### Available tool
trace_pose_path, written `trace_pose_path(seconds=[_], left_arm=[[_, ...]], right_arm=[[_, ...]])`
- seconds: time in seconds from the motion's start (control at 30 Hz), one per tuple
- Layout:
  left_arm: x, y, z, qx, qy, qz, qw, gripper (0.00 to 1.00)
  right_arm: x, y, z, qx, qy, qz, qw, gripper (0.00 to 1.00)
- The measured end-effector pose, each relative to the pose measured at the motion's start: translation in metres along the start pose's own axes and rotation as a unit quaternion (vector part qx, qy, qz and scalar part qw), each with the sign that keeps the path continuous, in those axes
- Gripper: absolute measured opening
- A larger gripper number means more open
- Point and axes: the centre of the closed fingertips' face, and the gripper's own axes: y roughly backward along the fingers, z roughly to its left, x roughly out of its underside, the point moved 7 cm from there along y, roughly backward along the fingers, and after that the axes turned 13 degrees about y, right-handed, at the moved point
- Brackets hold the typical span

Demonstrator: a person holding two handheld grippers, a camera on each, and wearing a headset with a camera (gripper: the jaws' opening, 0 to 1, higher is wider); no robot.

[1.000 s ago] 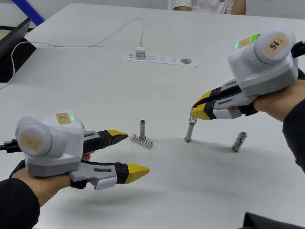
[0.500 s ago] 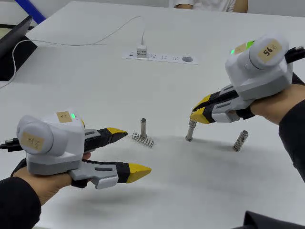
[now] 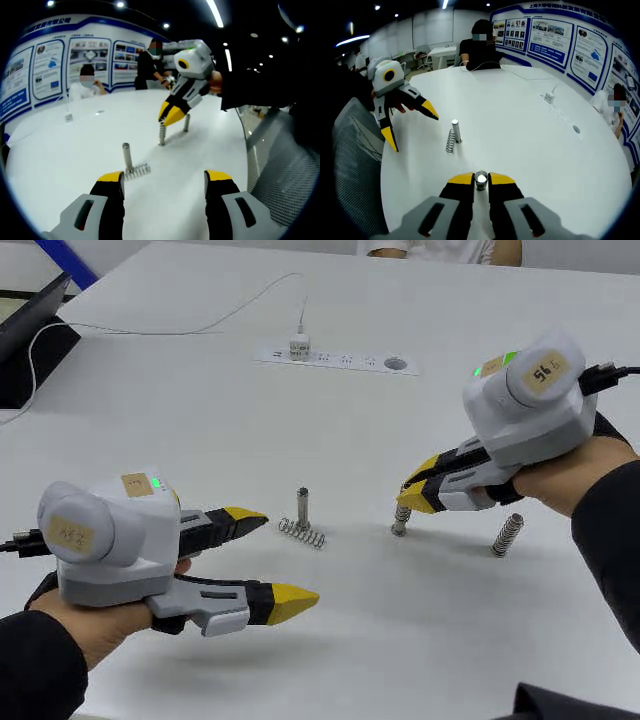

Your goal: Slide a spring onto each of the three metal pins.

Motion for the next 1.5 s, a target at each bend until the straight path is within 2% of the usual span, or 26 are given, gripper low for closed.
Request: trace_pose_path(seconds=[0.47, 1.07, 1.23, 1.5], left_arm=[[0.000, 0.000, -0.001, 0.000, 0.003, 0.000, 1.0000, 0.67], [-0.002, 0.002, -0.005, -0.001, 0.002, -0.001, 1.0000, 0.66], [-0.002, 0.002, -0.004, -0.002, 0.003, -0.001, 1.0000, 0.66], [-0.001, 0.002, -0.002, -0.004, 0.004, -0.003, 1.0000, 0.66]], right_arm=[[0.010, -0.010, 0.003, -0.002, -0.009, 0.014, 0.9999, 0.12], [0.018, -0.007, 0.007, 0.002, -0.011, 0.023, 0.9997, 0.16], [0.018, -0.003, 0.013, 0.006, -0.003, 0.033, 0.9994, 0.16], [0.017, -0.002, 0.028, -0.003, -0.006, 0.034, 0.9994, 0.16]])
